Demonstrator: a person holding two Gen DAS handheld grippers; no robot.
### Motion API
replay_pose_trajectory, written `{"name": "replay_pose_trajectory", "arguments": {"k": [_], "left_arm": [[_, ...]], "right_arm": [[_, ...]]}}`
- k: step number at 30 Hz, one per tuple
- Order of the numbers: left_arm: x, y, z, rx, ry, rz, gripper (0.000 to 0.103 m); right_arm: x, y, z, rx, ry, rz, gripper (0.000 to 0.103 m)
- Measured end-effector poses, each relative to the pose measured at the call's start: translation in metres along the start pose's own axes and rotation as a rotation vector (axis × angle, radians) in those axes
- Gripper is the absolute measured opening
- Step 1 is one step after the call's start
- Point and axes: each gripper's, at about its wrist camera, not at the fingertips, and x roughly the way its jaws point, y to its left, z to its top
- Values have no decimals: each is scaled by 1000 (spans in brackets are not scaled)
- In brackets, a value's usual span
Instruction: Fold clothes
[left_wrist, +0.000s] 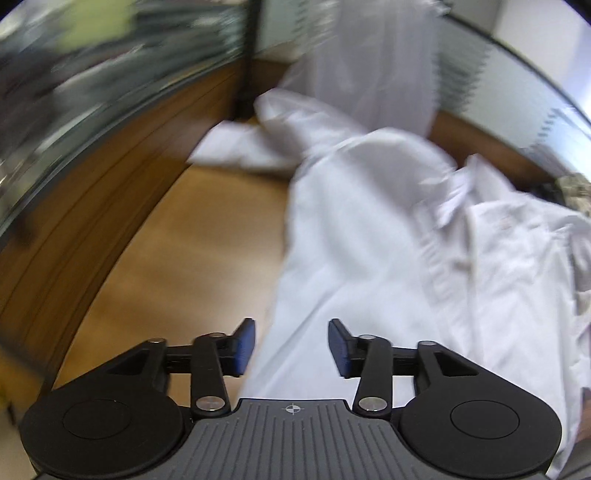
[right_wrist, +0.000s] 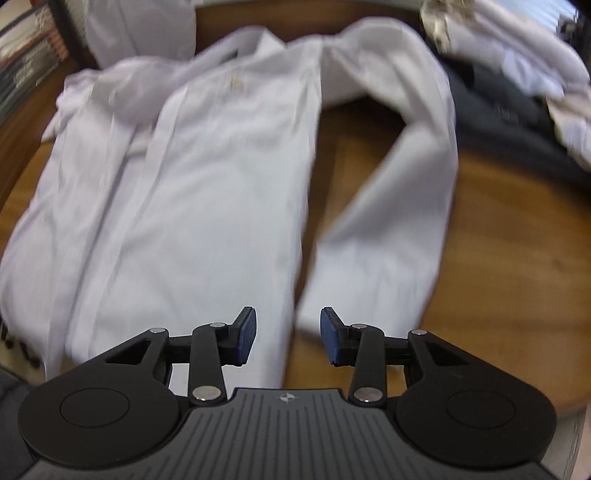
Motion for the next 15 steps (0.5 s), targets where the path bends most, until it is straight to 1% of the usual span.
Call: {"name": "replay_pose_trajectory", "arguments": {"k": [3,7,10,12,15], "left_arm": [[21,-15,16,33,-20,-44,48],[56,-32,28,41,-8,-80,47],[78,-45,29,59,14,-92,47],[89,-54,29,80,23,-103,47],[103,-69,32,101,35,-125,47]], "right_arm": [[10,18,37,-7,-62,19,44],[27,45,80,-10,-122,67,50],[45,56,111,23,-139,122,50],[59,62,131,68,-148,176,50],[86,70,159,152,-129,244,50]]}}
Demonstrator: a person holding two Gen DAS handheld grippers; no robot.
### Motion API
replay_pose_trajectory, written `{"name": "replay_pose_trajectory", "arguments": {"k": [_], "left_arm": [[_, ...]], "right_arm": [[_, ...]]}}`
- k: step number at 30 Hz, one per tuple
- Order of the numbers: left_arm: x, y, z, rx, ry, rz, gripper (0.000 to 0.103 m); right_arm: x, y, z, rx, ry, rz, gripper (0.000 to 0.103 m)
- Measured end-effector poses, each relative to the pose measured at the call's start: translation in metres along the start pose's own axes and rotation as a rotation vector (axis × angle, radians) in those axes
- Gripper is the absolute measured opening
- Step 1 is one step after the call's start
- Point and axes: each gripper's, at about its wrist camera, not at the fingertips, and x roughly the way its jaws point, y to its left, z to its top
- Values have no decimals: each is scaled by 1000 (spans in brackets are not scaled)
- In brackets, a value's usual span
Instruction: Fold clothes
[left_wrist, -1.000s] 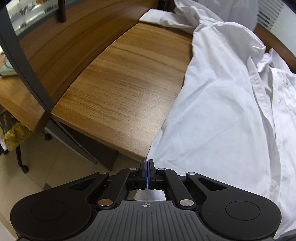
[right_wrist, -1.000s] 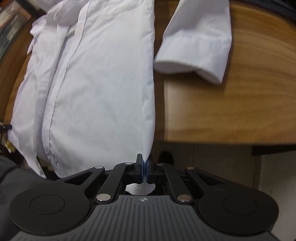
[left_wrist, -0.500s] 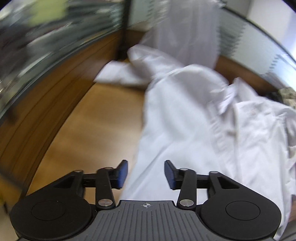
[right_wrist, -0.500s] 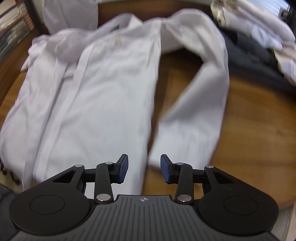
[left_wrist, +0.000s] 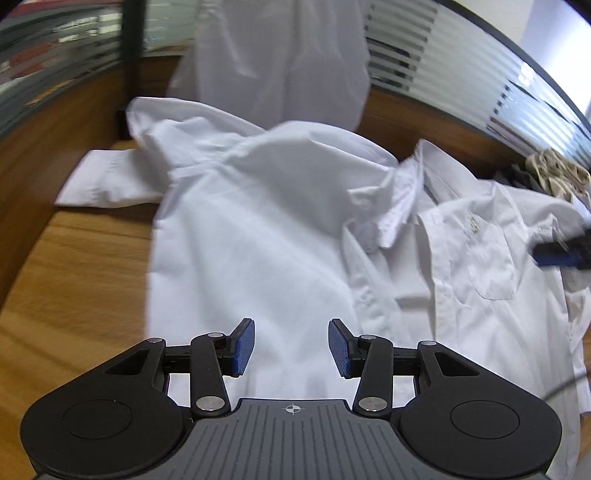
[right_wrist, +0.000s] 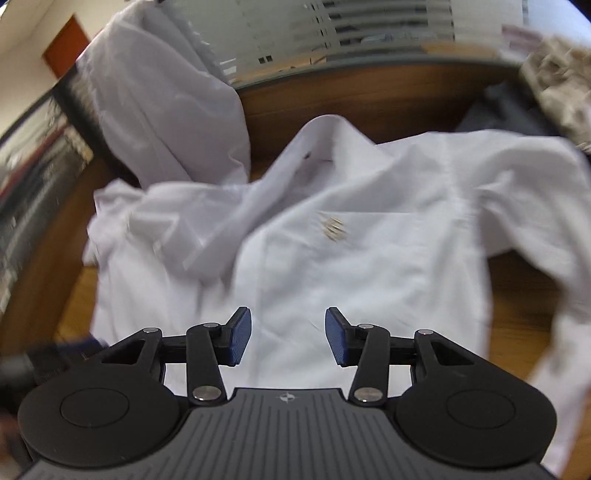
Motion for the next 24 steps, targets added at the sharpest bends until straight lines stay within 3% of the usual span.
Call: {"name": "replay_pose_trajectory", "arguments": {"k": [7,12,13,15,18,24], "left_arm": [[27,-23,7,14,42,-48,46],[34,-36,6,20,62,-53,46],[34,-37,5,16,64,-52,46],[34,-39,3,4,69,-52,46],[34,-41,0,-9,73,-49,46],[37,-49,-6,-35,107,-68,46]], "right_arm": [[80,15,47,178,61,132,50],[143,21,64,211,175,144,50],[154,21,66,210,201,145,41],[169,23,72,168,249,138,15],[169,29,90,47,242,124,2],[137,53,155,-235,52,65,2]]}}
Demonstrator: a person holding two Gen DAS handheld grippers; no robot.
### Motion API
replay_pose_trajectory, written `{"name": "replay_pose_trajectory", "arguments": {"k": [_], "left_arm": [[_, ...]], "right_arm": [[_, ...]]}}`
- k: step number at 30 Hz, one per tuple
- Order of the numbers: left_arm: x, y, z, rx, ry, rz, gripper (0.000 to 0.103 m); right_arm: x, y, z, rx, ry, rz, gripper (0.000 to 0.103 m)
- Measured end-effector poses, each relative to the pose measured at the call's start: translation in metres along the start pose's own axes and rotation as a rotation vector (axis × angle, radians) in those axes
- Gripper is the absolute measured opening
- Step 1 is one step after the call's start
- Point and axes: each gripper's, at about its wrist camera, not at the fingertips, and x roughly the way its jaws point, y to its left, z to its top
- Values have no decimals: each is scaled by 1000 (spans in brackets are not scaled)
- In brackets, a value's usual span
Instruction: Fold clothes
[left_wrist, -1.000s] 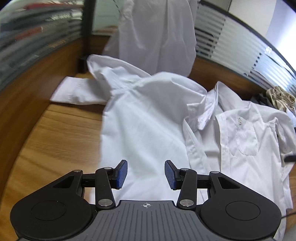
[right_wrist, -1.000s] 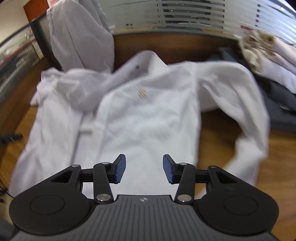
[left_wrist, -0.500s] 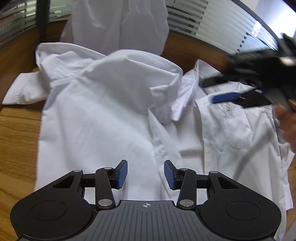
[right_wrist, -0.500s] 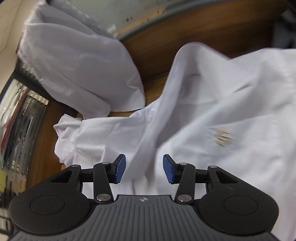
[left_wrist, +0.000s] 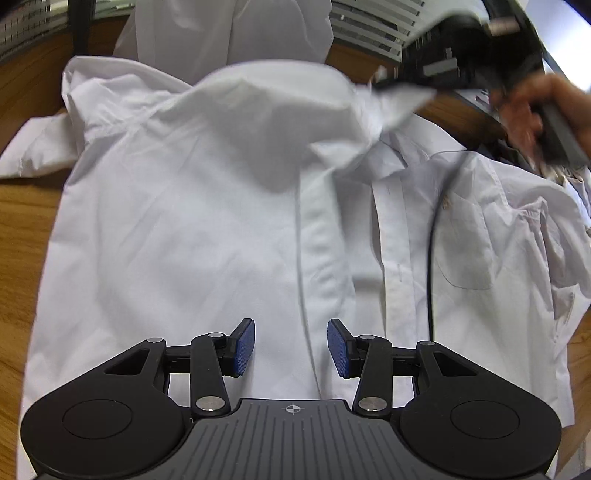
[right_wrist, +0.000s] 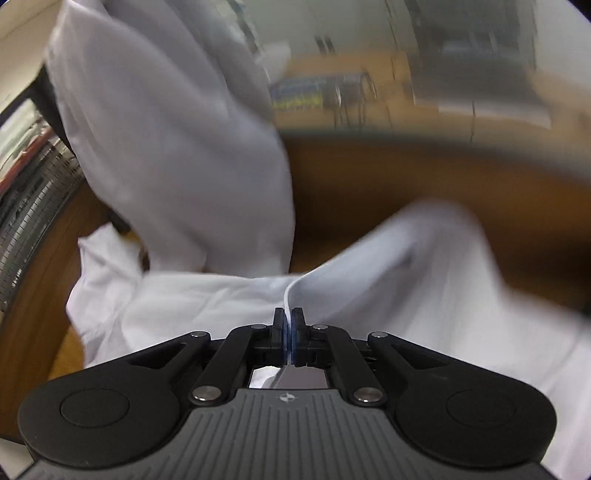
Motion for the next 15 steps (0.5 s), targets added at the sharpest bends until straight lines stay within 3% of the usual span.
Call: {"name": "replay_pose_trajectory", "arguments": {"k": [7,15], "left_arm": [[5,-16,0,66,49,-79,46],[31,-43,18,123,104,-198,46]], "right_arm": [[16,7,52,-182,-66,-126,2],[52,32,62,-336,-59,-177,2]]}}
